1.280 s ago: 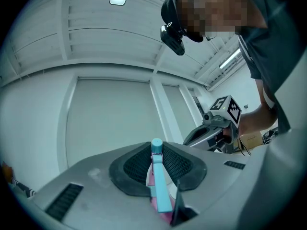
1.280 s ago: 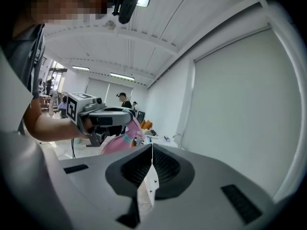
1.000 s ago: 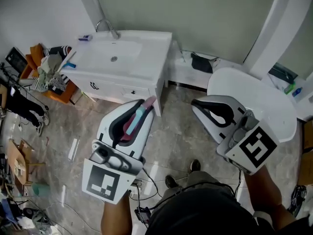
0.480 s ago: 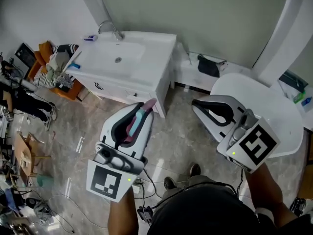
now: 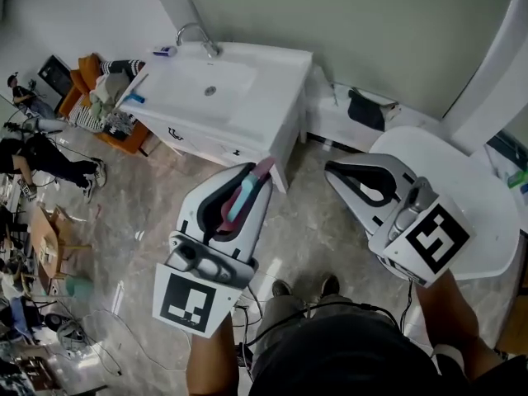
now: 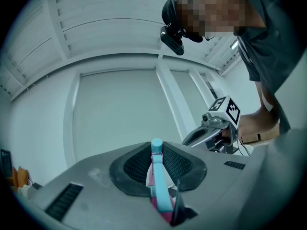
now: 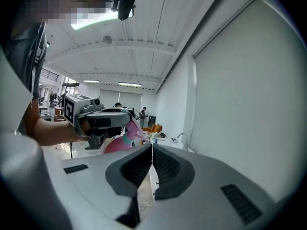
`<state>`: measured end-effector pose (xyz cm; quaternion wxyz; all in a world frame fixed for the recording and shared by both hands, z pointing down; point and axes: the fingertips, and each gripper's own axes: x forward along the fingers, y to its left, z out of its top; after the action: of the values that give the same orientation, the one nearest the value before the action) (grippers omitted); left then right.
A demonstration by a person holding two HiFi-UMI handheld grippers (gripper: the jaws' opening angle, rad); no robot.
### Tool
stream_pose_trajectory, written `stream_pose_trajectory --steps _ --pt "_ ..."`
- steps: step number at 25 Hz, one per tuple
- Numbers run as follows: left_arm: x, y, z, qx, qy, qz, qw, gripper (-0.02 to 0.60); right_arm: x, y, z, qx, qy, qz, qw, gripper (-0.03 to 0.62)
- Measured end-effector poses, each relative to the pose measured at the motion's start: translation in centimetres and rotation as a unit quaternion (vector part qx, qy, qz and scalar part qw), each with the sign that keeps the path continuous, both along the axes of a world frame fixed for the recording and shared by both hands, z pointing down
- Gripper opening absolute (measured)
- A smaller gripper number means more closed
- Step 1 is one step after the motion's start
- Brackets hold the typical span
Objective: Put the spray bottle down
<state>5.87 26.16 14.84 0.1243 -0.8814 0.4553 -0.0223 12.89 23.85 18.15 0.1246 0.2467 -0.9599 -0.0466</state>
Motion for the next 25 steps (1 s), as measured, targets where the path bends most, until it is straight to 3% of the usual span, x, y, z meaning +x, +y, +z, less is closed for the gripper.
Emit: stream_pose_trajectory --steps 6,15,25 --pt "-3.4 -0.2 0.5 0.000 -0.007 0.022 0.9997 0.065 -2.3 -0.9 -0.3 0.013 0.001 0.025 1.000 0.009" --pt "-6.4 -2.7 -1.0 0.018 -0.018 0.074 0.9969 0.066 -4.8 -2.7 -2.1 0.026 -0.005 0.080 0.996 0.009" --pt "-8.6 -4.7 -0.7 0.009 -0.025 0.099 0.9948 0.065 -6.5 -4.8 -1.5 0.016 -0.013 0.113 0.993 0.009"
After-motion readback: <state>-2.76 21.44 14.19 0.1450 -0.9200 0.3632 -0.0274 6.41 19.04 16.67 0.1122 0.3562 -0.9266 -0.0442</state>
